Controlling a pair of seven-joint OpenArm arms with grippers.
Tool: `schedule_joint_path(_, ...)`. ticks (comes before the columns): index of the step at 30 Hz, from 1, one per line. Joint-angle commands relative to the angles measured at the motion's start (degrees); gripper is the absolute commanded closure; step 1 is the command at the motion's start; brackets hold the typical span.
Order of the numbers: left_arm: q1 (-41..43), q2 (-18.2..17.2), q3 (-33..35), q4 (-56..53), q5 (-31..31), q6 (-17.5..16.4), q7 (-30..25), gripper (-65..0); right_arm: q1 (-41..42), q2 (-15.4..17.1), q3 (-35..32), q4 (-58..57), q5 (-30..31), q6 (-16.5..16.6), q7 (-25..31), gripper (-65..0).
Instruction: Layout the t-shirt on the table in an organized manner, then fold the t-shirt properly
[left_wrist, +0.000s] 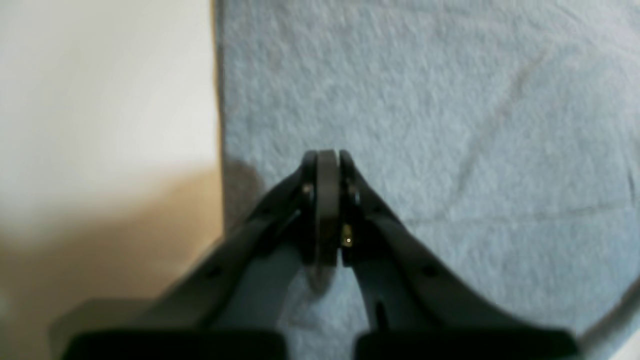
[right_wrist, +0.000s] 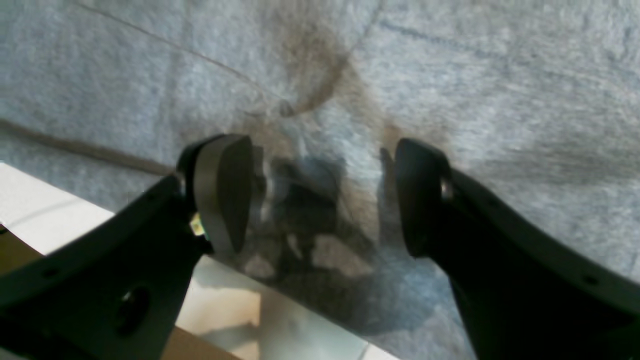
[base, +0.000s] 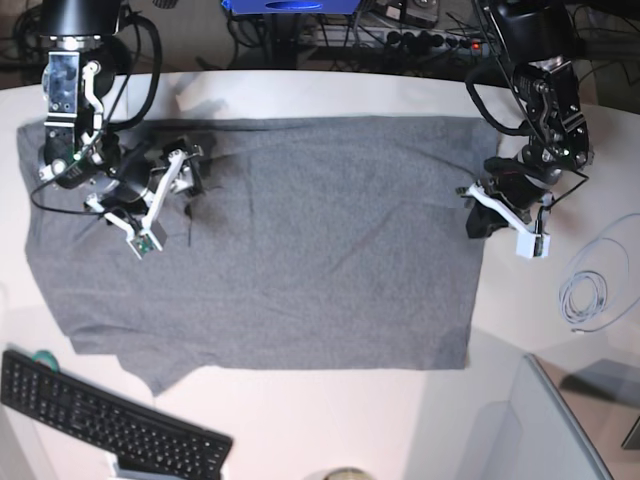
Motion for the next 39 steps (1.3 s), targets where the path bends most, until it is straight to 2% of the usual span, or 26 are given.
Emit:
schedule_joint_path(1,-0.72,-0.67,-0.19,1.16,-0.98,0.30,-1.21,0.0,0.25,0.34,0.26,0.69,0.68,0.24,1.17,-41.0)
schedule_joint_path(4,-0.81,-0.58,-0.71,1.25,-1.07,0.65,-1.39,0.0,-0.01,0.34,0.26,0.69,0.68,0.24,1.26,-41.0)
schedule_joint_path(10,-0.81,1.00,-4.23,0.72,-0.98,0.65,-5.17,0.0,-0.01,0.43,0.26,0.69,0.68,0.24,1.26,-41.0)
schedule_joint_path(32,-1.78,1.09,-4.49,0.72,-0.72,0.65,-5.25,0.0,-0.10,0.43,0.35,0.69,0.59,0.24,1.26,-41.1)
schedule_joint_path(33,-1.78,1.09,-4.49,0.89,-0.80,0.65,-5.25,-3.1,-0.10,0.43,0.35,0.69,0.59,0.24,1.26,-41.1)
schedule_joint_path(39,-1.34,1.09,-5.55,1.51,-1.07,0.57,-5.25,-45.7,-0.36,0.43,0.35,0.78,0.68,0.24,1.26,-41.1)
